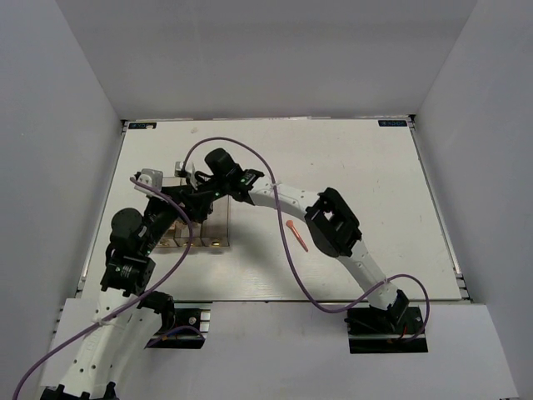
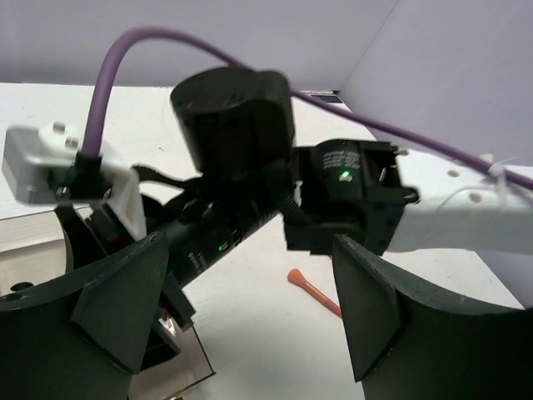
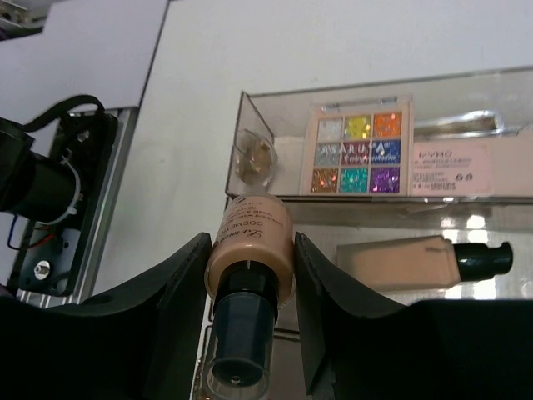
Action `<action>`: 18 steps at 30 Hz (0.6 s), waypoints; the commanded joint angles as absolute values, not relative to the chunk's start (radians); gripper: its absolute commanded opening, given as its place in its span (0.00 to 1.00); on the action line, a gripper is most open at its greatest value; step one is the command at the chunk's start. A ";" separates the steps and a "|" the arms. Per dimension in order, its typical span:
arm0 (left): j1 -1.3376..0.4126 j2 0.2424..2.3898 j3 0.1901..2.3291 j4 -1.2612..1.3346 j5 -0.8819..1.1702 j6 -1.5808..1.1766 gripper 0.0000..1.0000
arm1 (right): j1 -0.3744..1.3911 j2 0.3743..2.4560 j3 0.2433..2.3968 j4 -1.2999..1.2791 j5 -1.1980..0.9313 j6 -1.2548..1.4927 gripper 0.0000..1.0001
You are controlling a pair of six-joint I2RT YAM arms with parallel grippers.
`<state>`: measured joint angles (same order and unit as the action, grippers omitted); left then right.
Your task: Organize the makeup
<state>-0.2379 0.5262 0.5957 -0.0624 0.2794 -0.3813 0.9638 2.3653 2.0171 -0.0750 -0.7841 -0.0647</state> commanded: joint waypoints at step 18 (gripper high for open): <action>-0.233 0.667 0.703 -0.134 0.308 -0.432 0.89 | 0.924 2.313 2.037 -0.066 -0.698 -0.081 0.67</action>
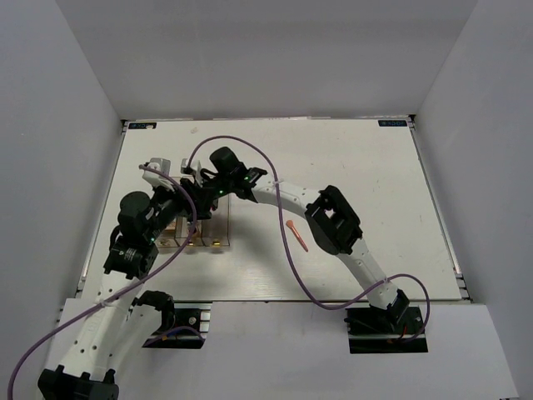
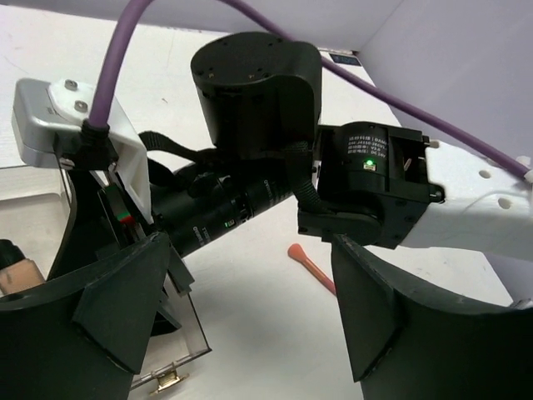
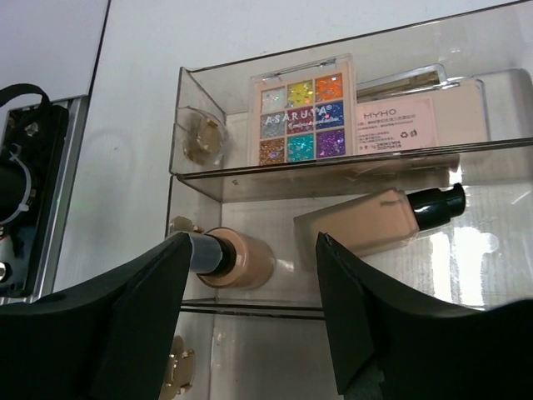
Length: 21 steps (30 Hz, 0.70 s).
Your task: Organize the makeup
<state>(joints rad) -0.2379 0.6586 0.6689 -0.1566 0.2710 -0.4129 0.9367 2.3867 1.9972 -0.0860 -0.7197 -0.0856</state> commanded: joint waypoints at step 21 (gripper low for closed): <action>-0.366 1.294 0.820 0.019 0.581 -0.667 0.64 | 0.510 1.901 1.556 -0.155 -0.221 -0.101 0.10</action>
<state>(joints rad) -0.3035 1.2098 0.7528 0.0528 0.5343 -0.6411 0.5510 1.9816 1.6176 -0.1268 -0.2951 -0.0906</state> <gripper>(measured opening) 0.639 0.075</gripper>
